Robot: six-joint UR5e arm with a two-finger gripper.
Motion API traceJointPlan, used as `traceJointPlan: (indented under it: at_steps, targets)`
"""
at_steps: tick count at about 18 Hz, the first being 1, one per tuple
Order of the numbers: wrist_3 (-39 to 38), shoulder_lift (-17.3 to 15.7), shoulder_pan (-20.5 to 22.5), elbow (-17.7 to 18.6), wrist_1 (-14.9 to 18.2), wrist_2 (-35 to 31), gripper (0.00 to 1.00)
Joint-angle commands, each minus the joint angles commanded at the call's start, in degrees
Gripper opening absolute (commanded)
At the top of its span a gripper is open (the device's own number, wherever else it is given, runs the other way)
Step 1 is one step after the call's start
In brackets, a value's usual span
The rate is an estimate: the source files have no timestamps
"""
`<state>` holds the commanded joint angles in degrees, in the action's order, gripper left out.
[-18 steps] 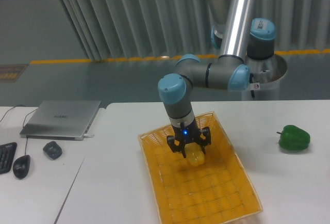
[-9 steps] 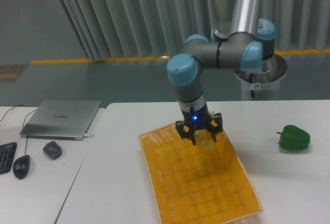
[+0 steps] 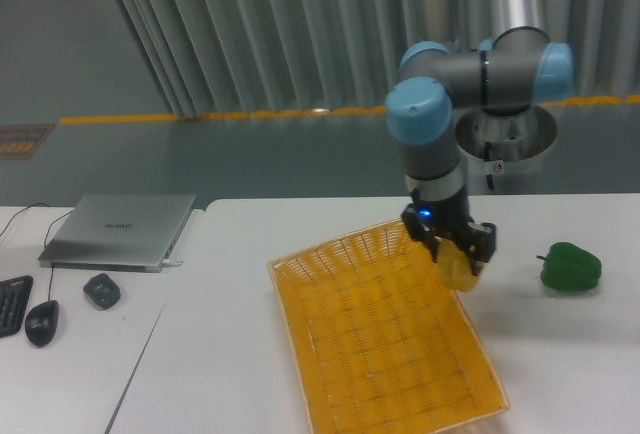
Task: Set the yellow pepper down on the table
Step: 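Lift the yellow pepper out of the basket and carry it beside the green pepper, then lower the yellow pepper onto the table next to the green pepper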
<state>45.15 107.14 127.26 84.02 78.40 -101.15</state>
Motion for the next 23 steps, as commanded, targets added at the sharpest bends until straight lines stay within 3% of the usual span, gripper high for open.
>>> traceJointPlan:
  at_steps: [6,8,11,16,20,23]
  targets:
    - [20.0,2.3,6.1,-0.1,-0.1,-7.8,0.50]
    - [17.4,4.1,6.2,-0.1,-3.7,-8.1,0.56]
    - [9.9,4.7,7.0,0.4,-8.7,-5.8,0.56]
    - [2.3,5.8,7.0,1.0,-10.2,-4.6,0.57]
    - [-0.6,5.9,6.8,2.9,-14.0,-5.3,0.58]
    - [-0.9,5.9,6.7,3.8,-14.1,-5.6,0.67]
